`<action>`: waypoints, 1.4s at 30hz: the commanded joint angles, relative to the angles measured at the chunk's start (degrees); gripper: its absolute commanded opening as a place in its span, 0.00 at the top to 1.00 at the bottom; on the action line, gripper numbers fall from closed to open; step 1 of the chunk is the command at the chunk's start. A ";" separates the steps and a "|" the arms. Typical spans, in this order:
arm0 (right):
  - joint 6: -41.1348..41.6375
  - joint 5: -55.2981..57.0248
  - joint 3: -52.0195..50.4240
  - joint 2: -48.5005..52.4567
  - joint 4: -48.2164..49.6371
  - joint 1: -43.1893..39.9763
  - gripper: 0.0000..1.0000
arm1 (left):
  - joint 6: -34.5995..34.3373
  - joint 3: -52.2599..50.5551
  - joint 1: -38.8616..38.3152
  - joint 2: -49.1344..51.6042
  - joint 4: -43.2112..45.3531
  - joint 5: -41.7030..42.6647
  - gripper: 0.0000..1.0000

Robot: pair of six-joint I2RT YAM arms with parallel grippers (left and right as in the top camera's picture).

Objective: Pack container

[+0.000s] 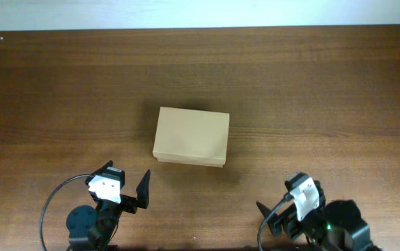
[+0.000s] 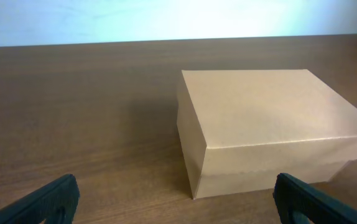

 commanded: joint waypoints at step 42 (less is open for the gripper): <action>0.52 -4.79 -21.55 -12.61 8.55 0.44 0.01 | -0.50 -0.26 0.22 -0.59 0.09 0.81 0.00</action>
